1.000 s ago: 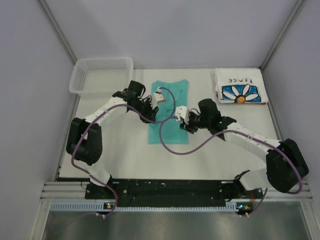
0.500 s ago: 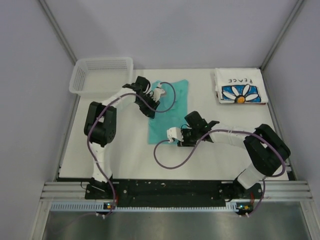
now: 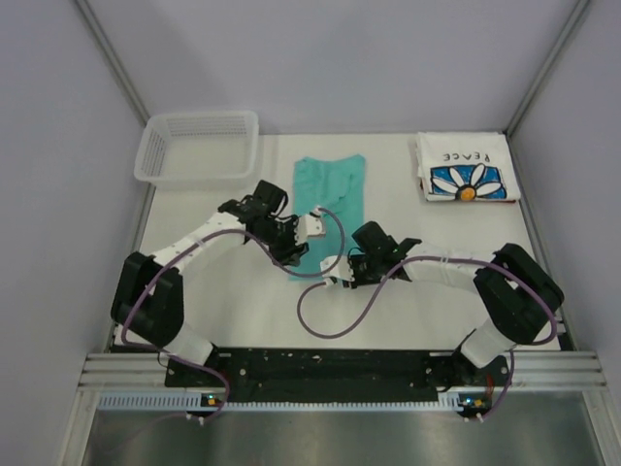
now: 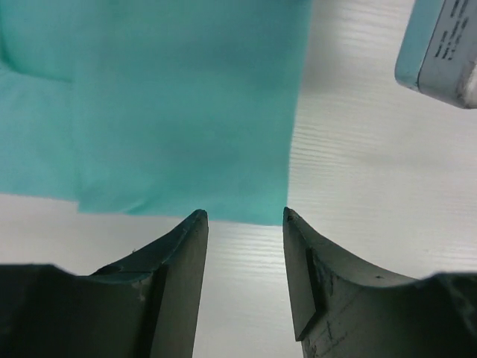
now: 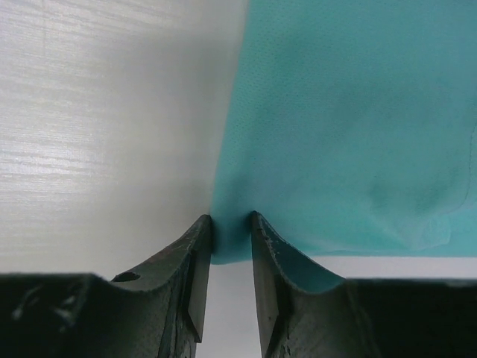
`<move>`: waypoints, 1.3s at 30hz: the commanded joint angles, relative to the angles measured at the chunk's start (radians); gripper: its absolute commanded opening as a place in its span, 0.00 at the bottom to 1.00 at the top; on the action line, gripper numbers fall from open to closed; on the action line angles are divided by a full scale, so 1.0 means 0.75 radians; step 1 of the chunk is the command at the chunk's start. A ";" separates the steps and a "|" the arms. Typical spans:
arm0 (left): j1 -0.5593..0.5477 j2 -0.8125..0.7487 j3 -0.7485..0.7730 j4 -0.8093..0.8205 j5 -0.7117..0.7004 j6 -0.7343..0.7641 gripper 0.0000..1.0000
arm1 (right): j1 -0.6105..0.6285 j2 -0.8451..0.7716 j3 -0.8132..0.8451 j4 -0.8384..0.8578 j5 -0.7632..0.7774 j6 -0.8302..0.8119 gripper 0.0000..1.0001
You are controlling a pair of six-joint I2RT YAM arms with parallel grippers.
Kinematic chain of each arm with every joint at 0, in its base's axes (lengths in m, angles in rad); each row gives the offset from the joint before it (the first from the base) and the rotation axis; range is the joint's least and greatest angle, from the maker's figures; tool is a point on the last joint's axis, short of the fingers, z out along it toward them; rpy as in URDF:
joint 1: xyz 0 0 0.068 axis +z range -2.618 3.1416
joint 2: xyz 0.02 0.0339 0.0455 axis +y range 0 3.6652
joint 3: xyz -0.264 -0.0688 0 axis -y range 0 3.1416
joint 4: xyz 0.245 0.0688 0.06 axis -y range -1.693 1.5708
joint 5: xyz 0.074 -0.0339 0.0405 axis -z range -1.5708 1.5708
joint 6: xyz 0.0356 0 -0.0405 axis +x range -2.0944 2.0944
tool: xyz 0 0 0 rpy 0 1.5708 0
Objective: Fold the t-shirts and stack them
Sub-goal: Grab one side of the 2/3 rectangular tshirt with both arms, then fold the long partially folded tshirt into a neat square
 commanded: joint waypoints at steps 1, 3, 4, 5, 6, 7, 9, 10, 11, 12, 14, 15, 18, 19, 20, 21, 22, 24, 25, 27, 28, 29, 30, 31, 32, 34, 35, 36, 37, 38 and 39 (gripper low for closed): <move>-0.081 0.103 -0.113 -0.046 -0.011 0.169 0.51 | 0.023 0.018 0.016 -0.114 0.079 -0.015 0.27; -0.128 0.095 -0.180 0.056 -0.060 0.130 0.56 | 0.029 0.030 0.020 -0.112 0.095 -0.007 0.26; -0.145 0.091 -0.205 0.114 -0.099 0.118 0.57 | 0.033 0.036 0.024 -0.114 0.107 -0.001 0.24; -0.167 0.093 -0.231 0.169 -0.136 0.083 0.58 | 0.035 0.042 0.028 -0.114 0.120 0.003 0.22; -0.180 0.095 -0.246 0.204 -0.177 0.064 0.58 | 0.037 0.049 0.030 -0.114 0.132 0.007 0.21; -0.196 0.099 -0.258 0.247 -0.215 0.046 0.59 | 0.043 0.051 0.031 -0.118 0.138 0.009 0.20; -0.219 0.095 -0.293 0.302 -0.269 0.034 0.59 | 0.048 0.051 0.031 -0.120 0.140 0.009 0.18; -0.227 0.085 -0.311 0.335 -0.287 0.025 0.59 | 0.046 0.053 0.031 -0.118 0.142 0.011 0.17; -0.233 0.075 -0.330 0.353 -0.295 0.025 0.60 | 0.048 0.051 0.031 -0.120 0.140 0.015 0.17; -0.243 0.064 -0.342 0.370 -0.300 0.025 0.60 | 0.048 0.053 0.037 -0.120 0.140 0.017 0.16; -0.253 0.060 -0.364 0.400 -0.322 0.023 0.60 | 0.048 0.059 0.041 -0.120 0.142 0.019 0.13; -0.258 0.070 -0.369 0.427 -0.344 0.015 0.60 | 0.046 0.061 0.045 -0.118 0.142 0.021 0.12; -0.264 0.113 -0.365 0.437 -0.383 0.011 0.56 | 0.048 0.057 0.045 -0.118 0.148 0.027 0.06; -0.262 0.125 -0.360 0.437 -0.386 0.007 0.49 | 0.046 0.053 0.043 -0.122 0.152 0.030 0.03; -0.264 0.132 -0.358 0.433 -0.388 -0.001 0.37 | 0.048 0.045 0.043 -0.124 0.156 0.032 0.01; -0.264 0.134 -0.350 0.415 -0.390 -0.009 0.21 | 0.048 0.039 0.041 -0.126 0.159 0.036 0.00; -0.266 0.130 -0.338 0.386 -0.390 -0.015 0.08 | 0.048 0.028 0.041 -0.132 0.161 0.046 0.00; -0.264 0.079 -0.328 0.335 -0.386 -0.024 0.00 | 0.054 0.000 0.047 -0.157 0.161 0.078 0.00; -0.264 0.044 -0.332 0.305 -0.375 -0.022 0.00 | 0.068 -0.023 0.051 -0.181 0.167 0.101 0.00; -0.266 -0.050 -0.346 0.239 -0.339 -0.020 0.00 | 0.111 -0.070 0.065 -0.246 0.195 0.138 0.00; -0.268 -0.099 -0.350 0.192 -0.322 -0.018 0.00 | 0.147 -0.096 0.073 -0.293 0.214 0.154 0.00; -0.266 -0.146 -0.352 0.149 -0.308 -0.014 0.00 | 0.180 -0.125 0.078 -0.332 0.238 0.181 0.00; -0.266 -0.185 -0.350 0.092 -0.300 -0.011 0.00 | 0.213 -0.168 0.086 -0.381 0.257 0.205 0.00; -0.266 -0.226 -0.348 0.039 -0.285 -0.003 0.00 | 0.252 -0.203 0.094 -0.457 0.273 0.228 0.00; -0.268 -0.261 -0.342 -0.061 -0.251 0.007 0.00 | 0.280 -0.235 0.108 -0.512 0.283 0.256 0.00; -0.270 -0.332 -0.330 -0.216 -0.188 0.033 0.00 | 0.360 -0.311 0.135 -0.643 0.289 0.314 0.00; -0.276 -0.369 -0.328 -0.294 -0.159 0.046 0.00 | 0.397 -0.346 0.151 -0.692 0.291 0.346 0.00; -0.284 -0.410 -0.326 -0.370 -0.136 0.060 0.00 | 0.436 -0.385 0.165 -0.743 0.287 0.375 0.00; -0.294 -0.447 -0.322 -0.433 -0.110 0.076 0.00 | 0.477 -0.415 0.184 -0.786 0.275 0.410 0.00; -0.305 -0.490 -0.318 -0.511 -0.085 0.091 0.00 | 0.522 -0.446 0.206 -0.833 0.263 0.438 0.00; -0.317 -0.529 -0.309 -0.572 -0.059 0.109 0.00 | 0.556 -0.469 0.235 -0.886 0.230 0.473 0.00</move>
